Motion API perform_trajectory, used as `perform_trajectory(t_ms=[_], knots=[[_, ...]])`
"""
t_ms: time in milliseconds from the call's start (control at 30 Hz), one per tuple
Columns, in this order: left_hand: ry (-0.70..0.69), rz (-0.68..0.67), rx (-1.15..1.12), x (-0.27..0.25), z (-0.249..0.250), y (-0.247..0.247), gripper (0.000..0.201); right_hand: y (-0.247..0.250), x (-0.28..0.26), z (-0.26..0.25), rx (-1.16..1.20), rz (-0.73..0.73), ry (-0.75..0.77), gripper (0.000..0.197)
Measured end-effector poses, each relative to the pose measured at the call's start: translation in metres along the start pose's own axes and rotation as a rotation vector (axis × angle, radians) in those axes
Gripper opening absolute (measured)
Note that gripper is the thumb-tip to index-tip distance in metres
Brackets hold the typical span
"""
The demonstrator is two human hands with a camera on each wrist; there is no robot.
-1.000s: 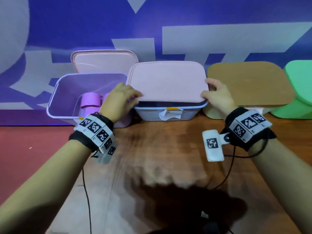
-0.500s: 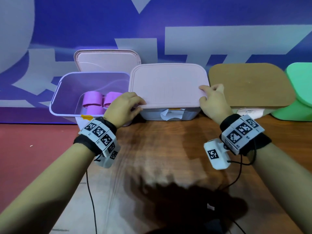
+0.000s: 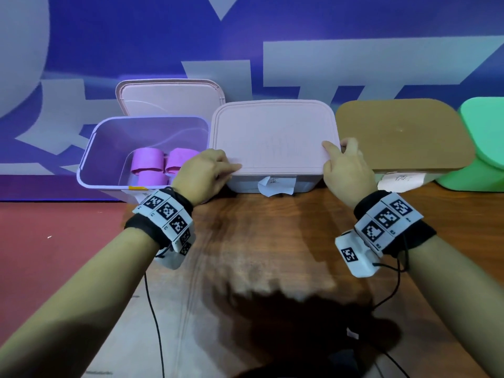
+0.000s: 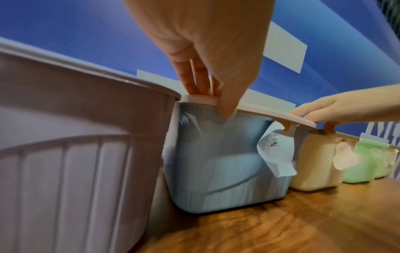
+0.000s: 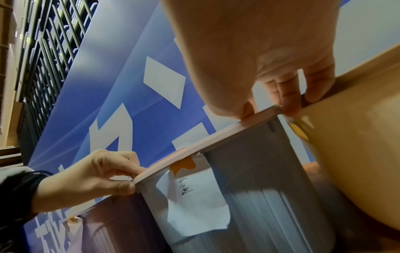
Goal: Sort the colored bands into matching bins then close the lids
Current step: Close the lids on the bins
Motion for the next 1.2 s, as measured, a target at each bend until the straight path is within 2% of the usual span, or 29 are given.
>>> perform_trajectory(t_ms=[167,333,467,500,567,667,767,900,1033,1200], knots=[[0.106,0.035,-0.043,-0.005,-0.001,-0.008,0.034,0.003,-0.001,-0.001,-0.041,-0.015,0.007,0.046],[0.148,-0.084,-0.013,0.012,0.004,0.008,0.054,0.013,0.014,-0.008,-0.115,0.011,0.016,0.042],[0.192,-0.017,0.018,0.044,0.001,0.002,0.063,0.014,0.040,-0.023,-0.056,0.024,0.054,0.047],[0.221,-0.035,0.035,0.053,0.003,-0.002,0.069,0.012,0.047,-0.027,-0.046,0.011,0.064,0.049],[0.301,-0.168,0.135,0.066,0.007,-0.014,0.074,0.009,0.058,-0.033,-0.038,-0.018,0.076,0.052],[0.389,-0.321,0.242,0.069,0.007,-0.032,0.065,0.004,0.069,-0.034,-0.026,-0.054,0.066,0.054],[0.395,-0.328,0.236,0.067,0.007,-0.035,0.065,0.006,0.077,-0.035,0.037,-0.044,0.062,0.056],[0.394,-0.314,0.234,0.067,0.008,-0.034,0.075,0.016,0.098,-0.040,0.140,0.090,0.143,0.056],[0.384,-0.319,0.238,0.068,0.007,-0.034,0.077,-0.024,0.095,-0.027,-0.156,-0.165,0.210,0.059],[0.402,-0.328,0.249,0.069,0.008,-0.034,0.078,-0.030,0.084,-0.024,-0.200,-0.162,0.239,0.057]])
Point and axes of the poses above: each hand's wrist, its own x-axis towards the middle knuckle, its own y-axis out of the back of the hand, z = x × y, the point moved 1 cm from there along x, towards the middle knuckle, and after that the axes turned 6 degrees about z, right-handed, at the moved point
